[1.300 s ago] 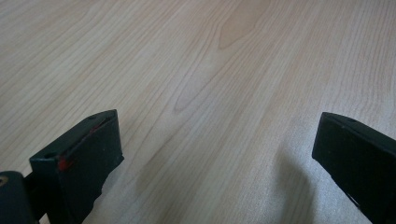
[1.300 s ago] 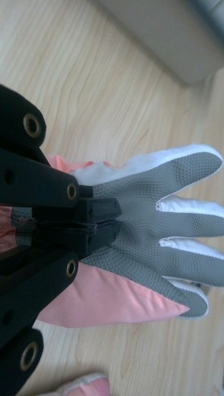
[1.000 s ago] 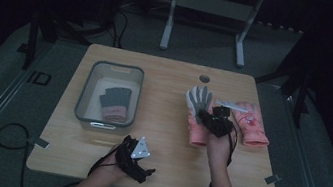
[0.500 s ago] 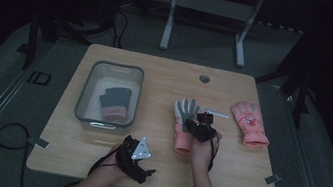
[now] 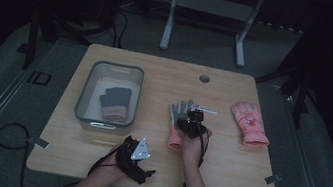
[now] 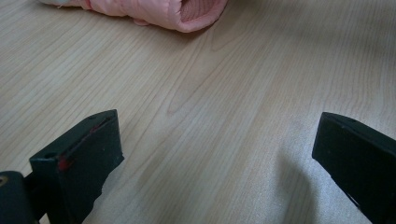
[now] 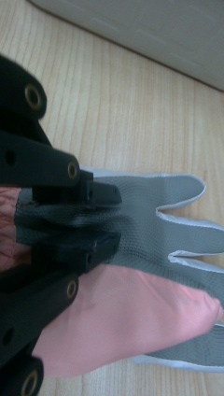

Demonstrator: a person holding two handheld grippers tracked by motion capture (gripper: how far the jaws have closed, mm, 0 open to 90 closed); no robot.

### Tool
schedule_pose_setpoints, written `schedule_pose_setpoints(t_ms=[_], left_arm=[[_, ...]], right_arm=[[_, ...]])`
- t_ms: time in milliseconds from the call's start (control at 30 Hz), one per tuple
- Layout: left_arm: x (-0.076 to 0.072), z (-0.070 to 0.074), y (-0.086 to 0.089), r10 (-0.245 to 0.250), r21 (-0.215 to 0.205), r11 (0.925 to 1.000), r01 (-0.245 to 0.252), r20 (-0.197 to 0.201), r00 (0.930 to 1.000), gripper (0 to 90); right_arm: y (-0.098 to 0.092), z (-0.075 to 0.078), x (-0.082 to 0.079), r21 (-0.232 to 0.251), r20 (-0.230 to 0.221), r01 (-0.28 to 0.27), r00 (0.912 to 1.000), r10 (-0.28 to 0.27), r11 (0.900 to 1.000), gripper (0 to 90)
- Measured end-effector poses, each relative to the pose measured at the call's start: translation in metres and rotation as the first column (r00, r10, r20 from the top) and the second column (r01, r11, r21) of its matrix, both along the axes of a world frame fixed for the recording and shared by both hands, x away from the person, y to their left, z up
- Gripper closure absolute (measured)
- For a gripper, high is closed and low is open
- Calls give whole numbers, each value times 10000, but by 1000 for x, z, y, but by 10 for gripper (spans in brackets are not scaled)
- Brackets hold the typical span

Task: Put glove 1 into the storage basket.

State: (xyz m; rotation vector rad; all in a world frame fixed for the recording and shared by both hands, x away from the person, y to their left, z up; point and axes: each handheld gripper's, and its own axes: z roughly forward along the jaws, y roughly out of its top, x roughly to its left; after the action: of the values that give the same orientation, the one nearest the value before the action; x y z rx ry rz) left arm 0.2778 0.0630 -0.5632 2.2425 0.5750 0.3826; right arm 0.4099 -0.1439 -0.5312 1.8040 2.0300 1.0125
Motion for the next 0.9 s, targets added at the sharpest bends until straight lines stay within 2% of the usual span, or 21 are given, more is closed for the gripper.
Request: schedule_pose_setpoints(t_ms=[133, 167, 200, 300, 367, 400, 467, 533, 567, 667, 700, 733, 767, 900], left_arm=[[0, 0, 0, -16, 1, 10000, 16, 6, 10000, 12], [0, 0, 1, -44, 12, 10000, 44, 37, 10000, 13], [0, 0, 1, -59, -49, 10000, 59, 11, 10000, 13], [0, -1, 1, -86, -98, 9999, 85, -89, 9999, 12], [0, -1, 1, -101, -114, 9999, 100, -84, 9999, 12], [-1, -1, 1, -117, -108, 9999, 116, -87, 9999, 12], [-1, -1, 0, -127, -82, 9999, 126, -81, 9999, 12], [-1, -1, -1, -105, 1, 9999, 105, -97, 9999, 12], [-1, -1, -1, -101, -48, 9999, 100, -88, 9999, 13], [-2, -1, -1, -91, -57, 9999, 90, -120, 9999, 12], [-2, -1, -1, -91, -57, 9999, 90, -120, 9999, 13], [-2, -1, -1, -91, -31, 10000, 90, -133, 9999, 13], [-2, -1, -1, -85, -35, 10000, 85, -132, 9999, 12], [-2, -1, -1, 36, -107, 9999, -36, -8, 10000, 12]], right_arm=[[3, 9, -4, -112, 322, -163, 9993, 167, 9998, 670], [2, 17, -8, 62, 588, -387, 9975, 383, 9992, 663], [1, 22, -10, -30, 808, -497, 9955, 498, 9988, 661], [-5, 37, -17, -335, 1414, -903, 9855, 941, 9954, 651], [-13, 45, -21, -697, 1844, -1282, 9730, 1390, 9893, 652], [-19, 47, -22, -932, 1901, -1326, 9705, 1483, 9868, 655], [-34, 51, -22, -877, 2020, -1534, 9648, 1684, 9843, 657], [-41, 52, -22, -985, 1967, -1480, 9665, 1650, 9841, 658], [-58, 55, -21, -1126, 2031, -1562, 9631, 1766, 9813, 657], [-79, 57, -21, -1780, 2187, -1372, 9600, 1751, 9744, 655], [-79, 57, -21, -1780, 2187, -1372, 9600, 1751, 9744, 655], [-86, 57, -21, -1920, 2225, -1307, 9595, 1729, 9726, 655], [-102, 56, -21, -1876, 2255, -1273, 9595, 1689, 9740, 655], [-128, 58, -18, -1970, 2447, -1166, 9556, 1640, 9734, 652]])
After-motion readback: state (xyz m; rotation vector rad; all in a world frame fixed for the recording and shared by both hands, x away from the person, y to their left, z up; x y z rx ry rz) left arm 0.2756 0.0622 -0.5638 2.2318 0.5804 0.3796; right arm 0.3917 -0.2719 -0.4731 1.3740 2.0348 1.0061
